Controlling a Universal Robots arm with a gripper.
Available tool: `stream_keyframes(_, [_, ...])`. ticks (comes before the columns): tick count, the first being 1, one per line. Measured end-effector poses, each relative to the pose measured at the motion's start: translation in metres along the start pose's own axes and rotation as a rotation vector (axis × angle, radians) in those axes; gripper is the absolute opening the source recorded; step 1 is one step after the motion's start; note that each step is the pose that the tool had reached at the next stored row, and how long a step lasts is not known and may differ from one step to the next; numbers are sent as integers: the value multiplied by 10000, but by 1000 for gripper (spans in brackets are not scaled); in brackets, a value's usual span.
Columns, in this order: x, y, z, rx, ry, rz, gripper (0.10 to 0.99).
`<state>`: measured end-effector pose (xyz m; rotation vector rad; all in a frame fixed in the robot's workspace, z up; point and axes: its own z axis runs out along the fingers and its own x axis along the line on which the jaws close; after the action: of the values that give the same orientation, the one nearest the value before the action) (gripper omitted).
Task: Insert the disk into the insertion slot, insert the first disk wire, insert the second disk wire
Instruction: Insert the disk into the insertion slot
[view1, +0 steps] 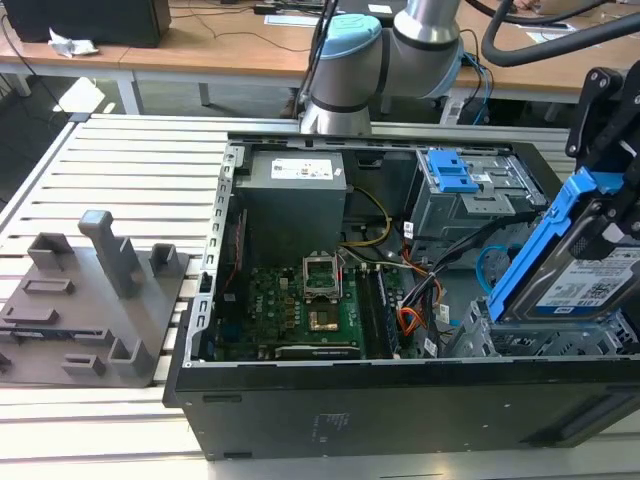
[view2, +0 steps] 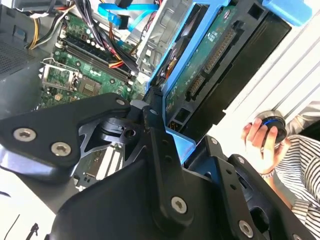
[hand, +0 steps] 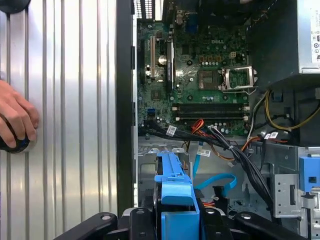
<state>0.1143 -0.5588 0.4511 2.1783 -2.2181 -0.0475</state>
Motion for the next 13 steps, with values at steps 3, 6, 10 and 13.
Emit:
stream_keyframes(3, [-90, -40, 81, -10, 0, 1, 365])
stream_keyframes(6, [-111, -46, 112, -11, 0, 0, 365])
stream_keyframes(10, [-144, -56, 178, -13, -1, 0, 365])
stream_keyframes(13, [-146, -61, 223, -16, -1, 1, 365])
